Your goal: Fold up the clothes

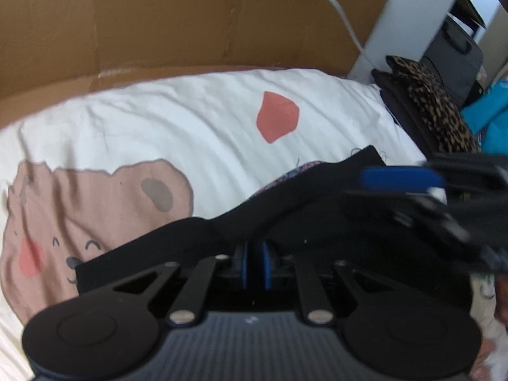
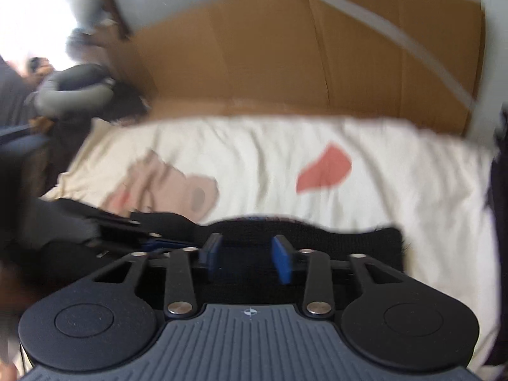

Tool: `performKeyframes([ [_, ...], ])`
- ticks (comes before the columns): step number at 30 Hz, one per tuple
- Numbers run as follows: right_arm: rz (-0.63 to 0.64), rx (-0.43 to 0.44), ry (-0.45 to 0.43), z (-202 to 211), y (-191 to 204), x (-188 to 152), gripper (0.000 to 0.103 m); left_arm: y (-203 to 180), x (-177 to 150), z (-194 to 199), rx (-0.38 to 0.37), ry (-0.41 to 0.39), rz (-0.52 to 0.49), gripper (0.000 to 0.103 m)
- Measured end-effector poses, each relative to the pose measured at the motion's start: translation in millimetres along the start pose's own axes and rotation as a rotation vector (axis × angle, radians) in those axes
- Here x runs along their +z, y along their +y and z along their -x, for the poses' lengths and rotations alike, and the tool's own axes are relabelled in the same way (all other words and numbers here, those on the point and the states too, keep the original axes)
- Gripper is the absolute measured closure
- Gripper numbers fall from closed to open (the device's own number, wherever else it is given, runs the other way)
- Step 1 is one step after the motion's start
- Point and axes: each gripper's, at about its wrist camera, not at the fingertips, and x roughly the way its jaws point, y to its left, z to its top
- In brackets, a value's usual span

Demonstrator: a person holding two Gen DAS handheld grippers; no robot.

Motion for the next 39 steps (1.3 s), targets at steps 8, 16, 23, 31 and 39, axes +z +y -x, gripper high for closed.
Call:
performKeyframes([
  [8,-0.025,0.029,-0.044,37,-18,-30,0.056,-11,3,-2,0.067,0.024,0.011,0.09],
  [16,-0.055,0.02,-0.012,49,-29,-71,0.056,-19,10,-7,0.112,0.066,-0.008,0.091],
  [23,-0.033,0.011,0.008,62,-42,-114,0.056,-22,8,-7,0.12,0.056,-0.02,0.091],
  [31,-0.026,0.016,-0.01,86,-52,-143,0.057,-18,7,-8,0.097,0.041,-0.019,0.091],
  [39,-0.012,0.009,0.03,99,-64,-154,0.06,-9,4,-8,0.054,0.026,0.003,0.09],
])
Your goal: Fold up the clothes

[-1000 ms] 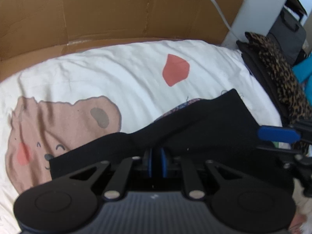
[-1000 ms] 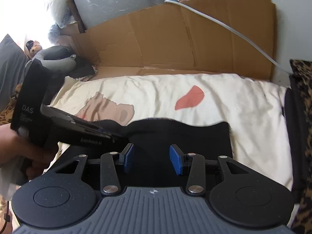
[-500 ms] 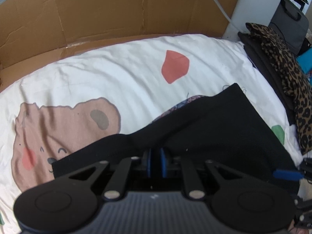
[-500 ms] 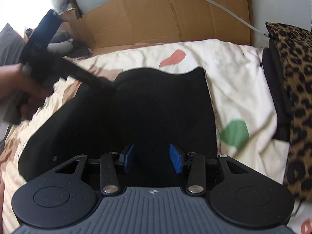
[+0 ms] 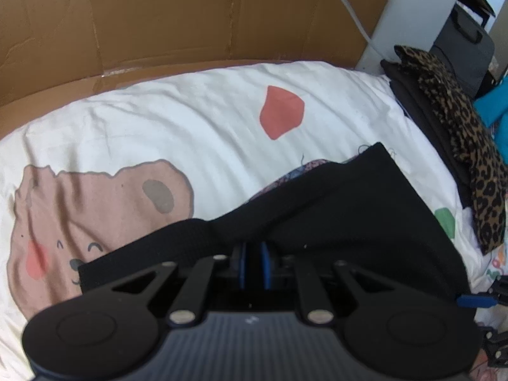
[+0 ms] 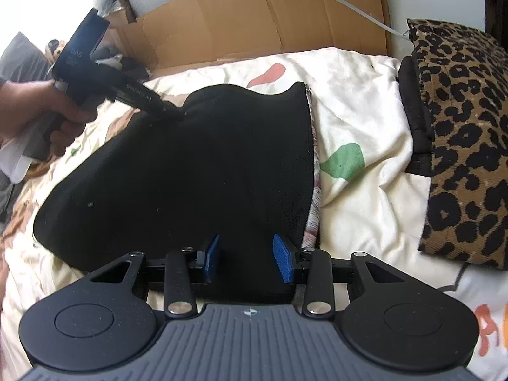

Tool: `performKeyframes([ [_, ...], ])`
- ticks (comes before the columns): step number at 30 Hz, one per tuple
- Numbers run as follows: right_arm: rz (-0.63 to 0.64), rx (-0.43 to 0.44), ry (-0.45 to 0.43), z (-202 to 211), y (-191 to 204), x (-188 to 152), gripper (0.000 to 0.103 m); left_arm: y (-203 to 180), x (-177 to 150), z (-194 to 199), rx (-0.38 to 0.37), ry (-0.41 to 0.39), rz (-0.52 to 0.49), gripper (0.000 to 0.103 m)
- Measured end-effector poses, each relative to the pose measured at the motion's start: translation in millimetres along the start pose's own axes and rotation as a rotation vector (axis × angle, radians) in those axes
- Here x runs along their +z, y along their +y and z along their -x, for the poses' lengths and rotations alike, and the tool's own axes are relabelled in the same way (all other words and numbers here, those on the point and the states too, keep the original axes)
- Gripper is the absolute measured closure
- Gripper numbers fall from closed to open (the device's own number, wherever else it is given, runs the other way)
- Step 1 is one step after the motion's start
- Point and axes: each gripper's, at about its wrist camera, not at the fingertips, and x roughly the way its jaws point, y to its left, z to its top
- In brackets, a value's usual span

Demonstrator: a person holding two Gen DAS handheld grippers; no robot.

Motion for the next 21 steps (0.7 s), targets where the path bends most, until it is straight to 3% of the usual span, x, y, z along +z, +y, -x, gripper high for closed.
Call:
performKeyframes([
  [10,0.014,-0.022,0.019,12,-12,-9,0.066,5,-12,2,-0.017,-0.076,0.044,0.091],
  [16,0.027,-0.046,0.025,17,-5,0,0.068,-1,-6,8,0.005,-0.065,0.031,0.091],
  [21,-0.065,-0.038,-0.068,31,-5,8,0.066,-18,1,37,-0.063,-0.048,-0.084,0.072],
])
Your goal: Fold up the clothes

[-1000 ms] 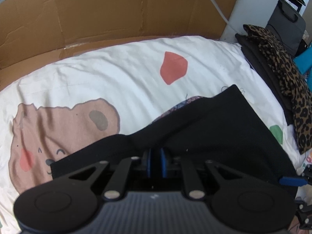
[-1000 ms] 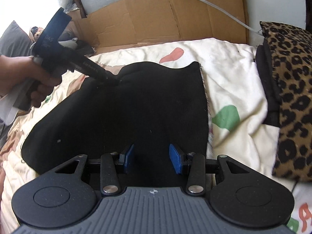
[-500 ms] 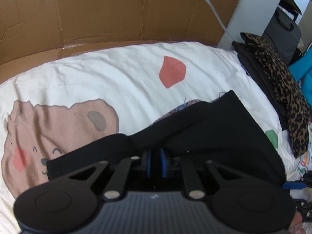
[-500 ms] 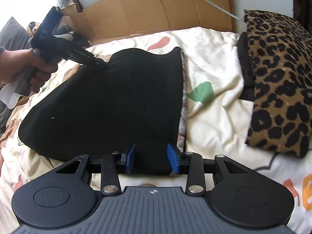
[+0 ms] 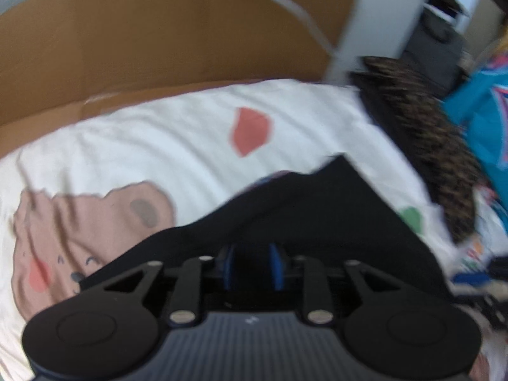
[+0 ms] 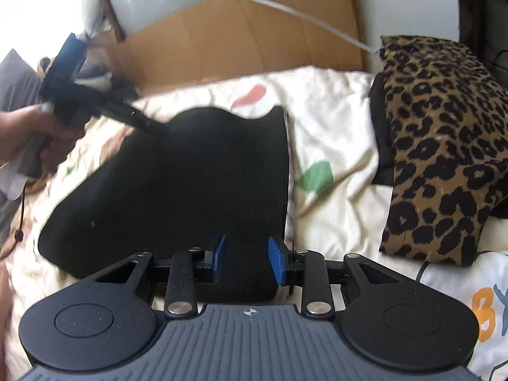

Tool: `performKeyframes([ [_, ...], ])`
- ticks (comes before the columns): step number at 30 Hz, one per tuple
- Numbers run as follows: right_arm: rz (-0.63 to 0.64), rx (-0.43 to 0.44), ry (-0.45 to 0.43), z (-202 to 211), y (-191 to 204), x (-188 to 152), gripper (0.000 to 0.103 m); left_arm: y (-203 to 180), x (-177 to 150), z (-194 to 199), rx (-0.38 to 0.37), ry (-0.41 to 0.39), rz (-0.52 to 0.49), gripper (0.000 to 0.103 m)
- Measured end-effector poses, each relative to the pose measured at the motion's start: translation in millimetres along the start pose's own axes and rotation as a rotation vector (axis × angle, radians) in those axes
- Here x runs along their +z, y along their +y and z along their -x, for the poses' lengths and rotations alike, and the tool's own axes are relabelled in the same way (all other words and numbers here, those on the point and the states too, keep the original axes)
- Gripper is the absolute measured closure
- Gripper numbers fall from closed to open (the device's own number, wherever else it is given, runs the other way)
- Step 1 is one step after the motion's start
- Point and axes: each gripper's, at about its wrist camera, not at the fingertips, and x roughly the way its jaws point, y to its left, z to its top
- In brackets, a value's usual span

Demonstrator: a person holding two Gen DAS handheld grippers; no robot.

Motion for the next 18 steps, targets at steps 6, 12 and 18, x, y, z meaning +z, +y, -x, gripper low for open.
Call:
performKeyframes([
  [6,-0.006,0.026,0.029,-9,9,1,0.066,-34,-11,54,-0.076,0.008,-0.166,0.058],
  [12,-0.06,0.047,0.023,-15,17,7,0.066,-33,-33,110,-0.073,-0.07,-0.089,0.048],
  [18,-0.01,0.037,0.047,-22,31,11,0.066,-35,-63,118,-0.118,-0.156,-0.073,0.052],
])
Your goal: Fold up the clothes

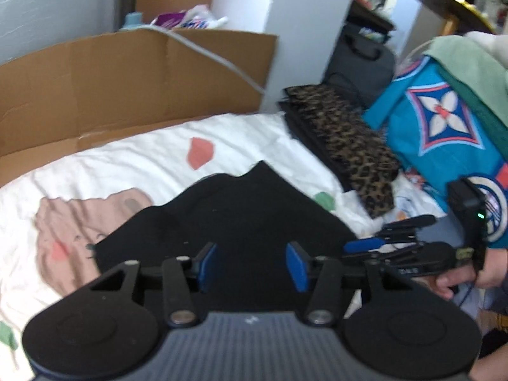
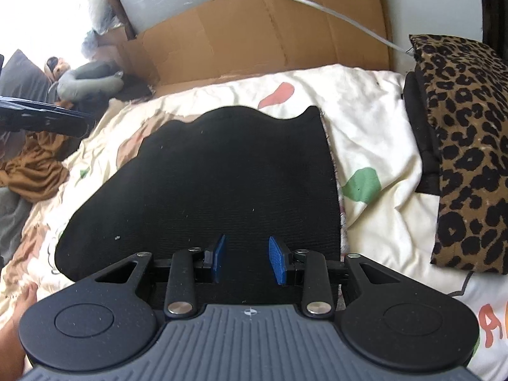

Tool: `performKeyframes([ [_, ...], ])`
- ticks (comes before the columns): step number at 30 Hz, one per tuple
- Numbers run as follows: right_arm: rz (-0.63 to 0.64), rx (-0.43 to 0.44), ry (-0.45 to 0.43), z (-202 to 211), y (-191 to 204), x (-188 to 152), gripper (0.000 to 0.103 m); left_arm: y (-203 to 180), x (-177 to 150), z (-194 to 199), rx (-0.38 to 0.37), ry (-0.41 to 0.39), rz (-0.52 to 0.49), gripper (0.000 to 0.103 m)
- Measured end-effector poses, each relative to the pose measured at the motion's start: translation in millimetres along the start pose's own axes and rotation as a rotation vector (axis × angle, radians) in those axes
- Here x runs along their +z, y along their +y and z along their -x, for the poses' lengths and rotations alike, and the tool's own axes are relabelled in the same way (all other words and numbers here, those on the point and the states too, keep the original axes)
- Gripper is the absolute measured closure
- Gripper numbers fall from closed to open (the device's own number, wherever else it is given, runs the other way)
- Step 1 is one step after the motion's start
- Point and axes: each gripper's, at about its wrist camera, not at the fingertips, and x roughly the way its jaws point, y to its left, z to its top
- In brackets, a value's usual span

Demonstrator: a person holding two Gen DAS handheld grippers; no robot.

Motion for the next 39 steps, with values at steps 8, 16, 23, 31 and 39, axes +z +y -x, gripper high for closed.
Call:
performKeyframes([
  [8,0.015,-0.032,0.09,-17,6,-10,0.066,-20,-45,-28,-0.125,0.057,-0.033,0.057],
  [16,0.05,-0.074,0.089,-24,16,-15,0.065,-20,-93,-50,-0.093,0.144,-0.049,0.076],
  [23,0.045,-0.083,0.086,-25,16,-17,0.065,-10,-117,-44,-0.069,0.173,-0.057,0.079],
  [31,0.079,-0.079,0.097,-25,14,-15,0.065,-2,-132,-30,-0.06,0.186,-0.044,0.079],
  [39,0.069,-0.128,0.1,-14,3,-18,0.066,19,-148,-16,-0.055,0.24,0.077,0.081],
])
